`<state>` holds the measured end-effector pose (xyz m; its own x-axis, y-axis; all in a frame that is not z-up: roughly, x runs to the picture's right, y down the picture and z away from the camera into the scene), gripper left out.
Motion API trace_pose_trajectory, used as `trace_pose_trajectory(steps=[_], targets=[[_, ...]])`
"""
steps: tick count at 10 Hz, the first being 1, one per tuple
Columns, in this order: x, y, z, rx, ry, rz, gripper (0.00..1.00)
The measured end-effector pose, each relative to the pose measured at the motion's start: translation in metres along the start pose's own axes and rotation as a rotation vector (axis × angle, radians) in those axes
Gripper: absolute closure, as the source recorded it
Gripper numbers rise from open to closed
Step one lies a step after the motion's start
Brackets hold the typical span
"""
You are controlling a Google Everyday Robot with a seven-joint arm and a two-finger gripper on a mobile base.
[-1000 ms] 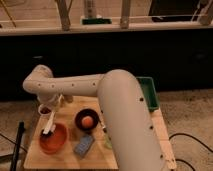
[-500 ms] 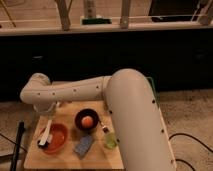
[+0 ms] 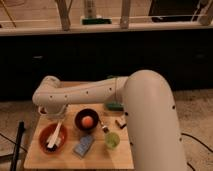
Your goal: Wipe red bowl with brush
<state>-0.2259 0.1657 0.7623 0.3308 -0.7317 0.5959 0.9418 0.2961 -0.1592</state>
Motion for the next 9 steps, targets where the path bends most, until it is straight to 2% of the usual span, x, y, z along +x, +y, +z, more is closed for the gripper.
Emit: trace_pose_trajectory(steps=[2, 5, 7, 9], targets=[[0.023, 0.005, 0.001, -0.021, 0.019, 0.028, 1.0], [0.053, -0.007, -0.002, -0.041, 0.05, 0.03, 1.0], [0.055, -0.025, -0.004, -0.04, 0.058, -0.001, 1.0], [0.047, -0.051, -0.004, -0.03, 0.058, -0.044, 1.0]])
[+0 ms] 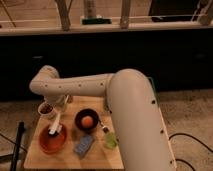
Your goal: Wipe red bowl with brush
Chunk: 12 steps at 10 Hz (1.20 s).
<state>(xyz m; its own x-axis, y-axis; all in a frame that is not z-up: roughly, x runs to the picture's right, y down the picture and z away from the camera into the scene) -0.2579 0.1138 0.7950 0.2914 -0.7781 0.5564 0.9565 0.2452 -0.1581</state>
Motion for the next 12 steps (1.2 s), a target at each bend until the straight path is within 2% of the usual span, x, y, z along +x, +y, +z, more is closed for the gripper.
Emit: trace_pose_trajectory(steps=[1, 4, 7, 9, 12], targets=[[-0.008, -0.012, -0.001, 0.009, -0.005, -0.022, 1.0], [-0.027, -0.018, -0.003, 0.036, -0.019, -0.037, 1.0], [-0.053, -0.003, -0.002, 0.051, -0.055, -0.002, 1.0], [-0.057, 0.015, 0.001, 0.041, -0.074, 0.033, 1.0], [-0.047, 0.043, 0.004, 0.019, -0.073, 0.095, 1.0]])
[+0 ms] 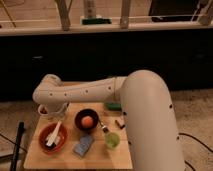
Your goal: Wipe red bowl with brush
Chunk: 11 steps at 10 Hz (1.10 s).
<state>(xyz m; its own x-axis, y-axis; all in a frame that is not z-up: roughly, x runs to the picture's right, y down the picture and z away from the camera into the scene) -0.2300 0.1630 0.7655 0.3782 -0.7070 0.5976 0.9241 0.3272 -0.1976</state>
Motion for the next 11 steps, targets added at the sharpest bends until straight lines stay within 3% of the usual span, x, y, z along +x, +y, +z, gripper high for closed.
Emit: trace_pose_trajectory(steps=[2, 6, 11], targets=[[0.016, 0.012, -0.001, -0.022, 0.017, 0.031, 1.0], [0.051, -0.002, -0.005, -0.039, 0.054, 0.037, 1.0], [0.041, -0.054, -0.008, -0.017, 0.058, -0.067, 1.0]])
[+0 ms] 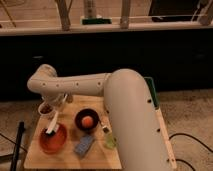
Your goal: Wipe red bowl with brush
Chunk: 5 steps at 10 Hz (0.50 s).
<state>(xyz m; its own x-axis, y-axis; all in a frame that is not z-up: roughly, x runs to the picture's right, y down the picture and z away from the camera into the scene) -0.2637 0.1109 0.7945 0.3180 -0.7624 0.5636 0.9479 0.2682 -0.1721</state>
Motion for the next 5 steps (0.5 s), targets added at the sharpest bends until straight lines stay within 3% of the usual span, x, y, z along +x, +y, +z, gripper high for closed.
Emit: trace_pose_trajectory(steps=[2, 5], targets=[[-0.016, -0.01, 0.0, 0.023, -0.014, -0.04, 1.0], [-0.045, -0.002, -0.001, 0.049, -0.052, -0.062, 1.0]])
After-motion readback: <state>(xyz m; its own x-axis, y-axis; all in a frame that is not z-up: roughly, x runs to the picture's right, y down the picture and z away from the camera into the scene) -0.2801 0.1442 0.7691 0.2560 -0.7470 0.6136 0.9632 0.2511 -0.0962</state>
